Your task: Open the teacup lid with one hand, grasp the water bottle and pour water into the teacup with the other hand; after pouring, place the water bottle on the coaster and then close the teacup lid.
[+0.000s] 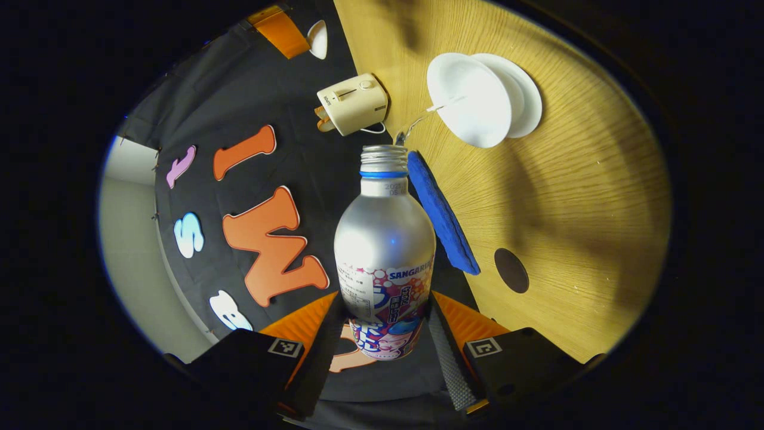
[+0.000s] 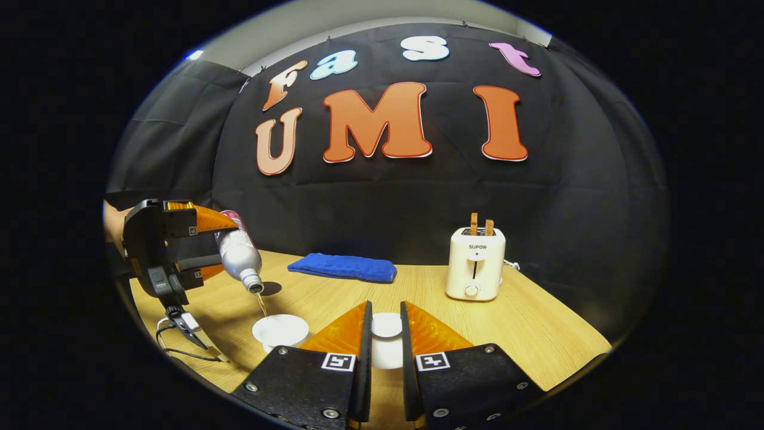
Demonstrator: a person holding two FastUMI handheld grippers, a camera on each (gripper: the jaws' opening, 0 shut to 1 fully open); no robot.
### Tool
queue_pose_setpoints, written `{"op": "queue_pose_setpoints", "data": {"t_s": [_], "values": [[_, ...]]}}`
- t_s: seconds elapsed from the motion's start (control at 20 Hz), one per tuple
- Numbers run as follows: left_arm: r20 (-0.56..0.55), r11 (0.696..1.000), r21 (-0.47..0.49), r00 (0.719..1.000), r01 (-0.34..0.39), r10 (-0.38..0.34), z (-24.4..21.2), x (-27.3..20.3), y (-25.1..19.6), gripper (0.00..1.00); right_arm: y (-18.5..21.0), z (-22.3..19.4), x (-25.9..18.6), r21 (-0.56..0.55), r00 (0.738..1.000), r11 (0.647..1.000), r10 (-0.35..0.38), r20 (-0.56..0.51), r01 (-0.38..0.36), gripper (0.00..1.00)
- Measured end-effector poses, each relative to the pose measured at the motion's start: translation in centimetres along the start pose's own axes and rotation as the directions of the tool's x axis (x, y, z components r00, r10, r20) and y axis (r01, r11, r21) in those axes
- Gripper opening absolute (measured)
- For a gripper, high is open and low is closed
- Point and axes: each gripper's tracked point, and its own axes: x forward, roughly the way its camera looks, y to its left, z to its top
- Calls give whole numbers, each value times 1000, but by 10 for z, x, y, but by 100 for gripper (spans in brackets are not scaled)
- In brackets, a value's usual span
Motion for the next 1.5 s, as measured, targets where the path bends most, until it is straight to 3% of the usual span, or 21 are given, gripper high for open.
{"op": "queue_pose_setpoints", "data": {"t_s": [0.25, 0.5, 0.65, 0.75, 0.8, 0.9, 1.05, 1.4, 1.5], "values": [[2, 1000, 21, 1000, 4, -4, 1, 1, 2, 81, -4, 2, 0, 1, 1000, 1000, -4, 5, 4, 23], [-5, 999, 37, 1000, 0, 1, -2, 3, 3, 87, -5, 4, -1, 3, 1000, 1000, -3, 13, 3, 22], [-6, 999, 44, 1000, -7, 7, -4, 3, 7, 82, -4, 4, 0, -2, 1000, 1000, 2, 10, -2, 22], [-4, 998, 53, 1000, -18, 18, -4, 1, 12, 82, -5, 6, -1, -5, 1000, 1000, -1, 12, 1, 22], [-4, 998, 56, 1000, -23, 23, -3, 2, 13, 87, -4, 7, 0, -7, 1000, 1000, 0, 15, 0, 23], [0, 998, 63, 1000, -30, 31, -1, 4, 17, 82, -2, 9, -1, -12, 1000, 1000, 3, 19, -3, 22], [2, 996, 79, 999, -40, 40, -2, 5, 21, 87, -1, 11, 0, -16, 1000, 1000, 4, 23, -3, 22], [13, 989, 132, 998, -61, 60, 7, 7, 20, 82, 1, 9, 0, -16, 1000, 1000, 8, 16, -8, 23], [24, 983, 163, 997, -78, 75, 12, 5, 19, 86, 2, 8, 0, -15, 1000, 1000, 9, 16, -9, 22]]}}
